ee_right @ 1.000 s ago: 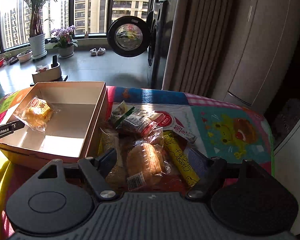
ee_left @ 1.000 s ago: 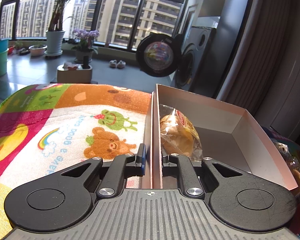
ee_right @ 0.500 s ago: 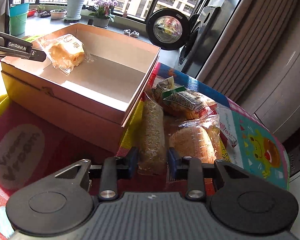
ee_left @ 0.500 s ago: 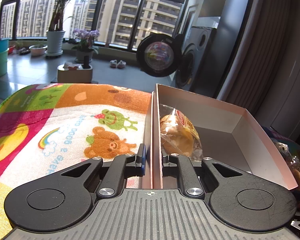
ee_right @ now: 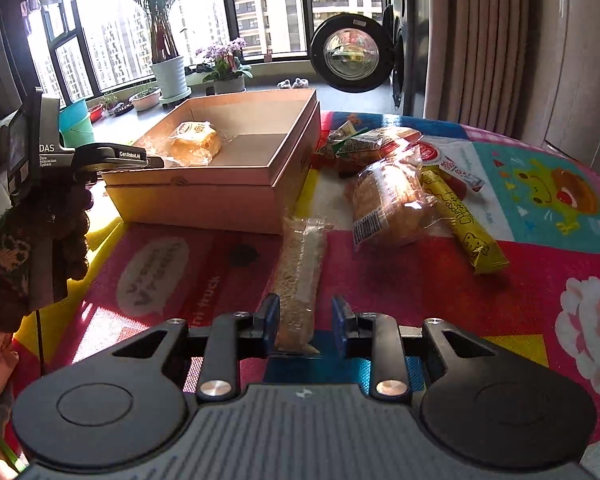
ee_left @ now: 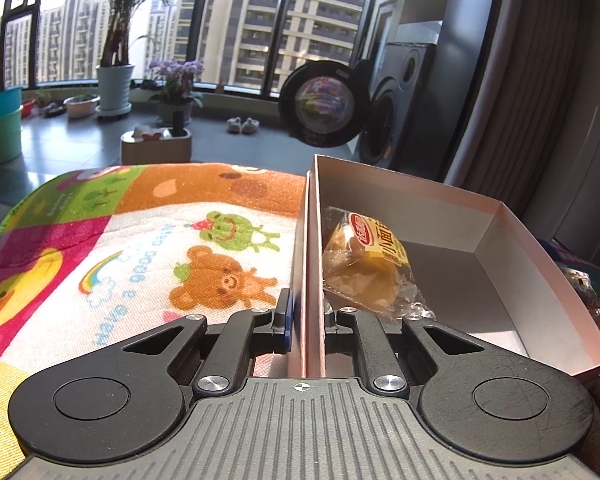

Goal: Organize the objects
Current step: 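Grasp the long wrapped grain bar with the right gripper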

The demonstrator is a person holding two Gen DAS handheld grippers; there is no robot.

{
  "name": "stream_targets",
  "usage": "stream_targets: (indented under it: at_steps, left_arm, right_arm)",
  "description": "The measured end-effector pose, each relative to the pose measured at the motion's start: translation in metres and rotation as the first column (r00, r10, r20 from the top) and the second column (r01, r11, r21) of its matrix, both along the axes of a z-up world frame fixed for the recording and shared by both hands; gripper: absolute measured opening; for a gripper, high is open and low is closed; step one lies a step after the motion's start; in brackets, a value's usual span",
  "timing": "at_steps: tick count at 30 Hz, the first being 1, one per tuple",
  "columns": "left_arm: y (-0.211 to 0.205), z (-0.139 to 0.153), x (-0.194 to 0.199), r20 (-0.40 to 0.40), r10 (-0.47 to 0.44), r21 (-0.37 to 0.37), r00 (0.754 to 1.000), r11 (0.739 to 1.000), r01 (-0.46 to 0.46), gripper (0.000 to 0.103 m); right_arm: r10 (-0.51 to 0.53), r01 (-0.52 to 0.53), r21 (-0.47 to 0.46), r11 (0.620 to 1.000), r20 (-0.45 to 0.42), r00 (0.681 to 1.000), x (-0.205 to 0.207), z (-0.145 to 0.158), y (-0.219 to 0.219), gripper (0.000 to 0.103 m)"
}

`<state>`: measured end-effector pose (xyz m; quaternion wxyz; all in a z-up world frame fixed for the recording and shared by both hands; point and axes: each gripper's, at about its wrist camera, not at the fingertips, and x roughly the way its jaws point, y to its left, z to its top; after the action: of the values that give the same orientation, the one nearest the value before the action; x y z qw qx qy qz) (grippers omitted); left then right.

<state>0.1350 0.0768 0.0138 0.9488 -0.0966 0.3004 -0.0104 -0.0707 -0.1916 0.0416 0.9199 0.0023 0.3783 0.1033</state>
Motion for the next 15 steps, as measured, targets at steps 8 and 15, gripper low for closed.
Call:
stream_targets:
  at_steps: [8,15]
  left_arm:
    - [0.003,0.002,-0.002,0.007,-0.002,-0.019,1.0,1.0,0.002,0.013]
    - [0.003,0.002,-0.003,0.006,-0.003,-0.022,1.0,1.0,0.003,0.013]
  right_arm:
    - [0.003,-0.003,-0.007,1.0,-0.049,0.999,0.043,-0.027,0.019,0.043]
    - [-0.005,0.002,-0.036,0.999,-0.067,0.998,0.038,-0.025,0.024,0.031]
